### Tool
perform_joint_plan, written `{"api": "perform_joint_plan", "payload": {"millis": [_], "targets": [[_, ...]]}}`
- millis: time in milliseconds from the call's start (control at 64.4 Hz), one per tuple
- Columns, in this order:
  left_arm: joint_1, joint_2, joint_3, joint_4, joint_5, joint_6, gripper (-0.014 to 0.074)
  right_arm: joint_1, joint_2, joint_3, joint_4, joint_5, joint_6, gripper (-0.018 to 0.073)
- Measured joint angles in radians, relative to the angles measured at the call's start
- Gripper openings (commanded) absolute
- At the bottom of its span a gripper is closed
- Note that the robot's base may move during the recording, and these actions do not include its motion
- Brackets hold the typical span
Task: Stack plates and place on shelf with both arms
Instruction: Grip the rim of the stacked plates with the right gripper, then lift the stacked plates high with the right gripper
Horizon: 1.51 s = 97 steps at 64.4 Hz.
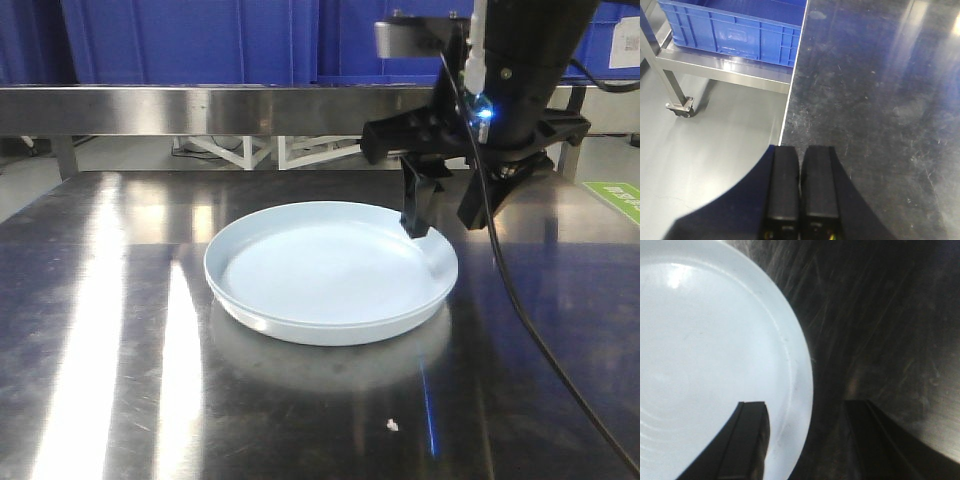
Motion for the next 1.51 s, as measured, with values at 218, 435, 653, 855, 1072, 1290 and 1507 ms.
{"api": "perform_joint_plan", "payload": {"millis": [218, 435, 653, 855, 1072, 1290, 1507], "targets": [[0.0, 0.0, 0.0, 0.0, 0.0, 0.0, 0.009, 0.0, 0.046, 0.0, 0.0, 0.0, 0.0, 0.0443], [0.0, 0.0, 0.0, 0.0, 0.0, 0.0, 0.009, 0.0, 0.071, -0.002, 0.002, -0.006, 0.0, 0.0088], [0.0, 0.0, 0.0, 0.0, 0.0, 0.0, 0.009, 0.001, 0.064, -0.011, 0.011, -0.053, 0.007, 0.0057], [0.0, 0.0, 0.0, 0.0, 0.0, 0.0, 0.009, 0.001, -0.057, -0.011, 0.005, -0.129, 0.003, 0.0057], [0.0, 0.0, 0.0, 0.0, 0.0, 0.0, 0.009, -0.062, -0.275, 0.005, -0.001, -0.181, -0.002, 0.0057], [0.0, 0.0, 0.0, 0.0, 0.0, 0.0, 0.009, -0.198, -0.54, 0.192, -0.001, -0.271, -0.002, 0.0057], [0.0, 0.0, 0.0, 0.0, 0.0, 0.0, 0.009, -0.347, -0.823, 0.45, -0.007, -0.335, -0.002, 0.0057]]}}
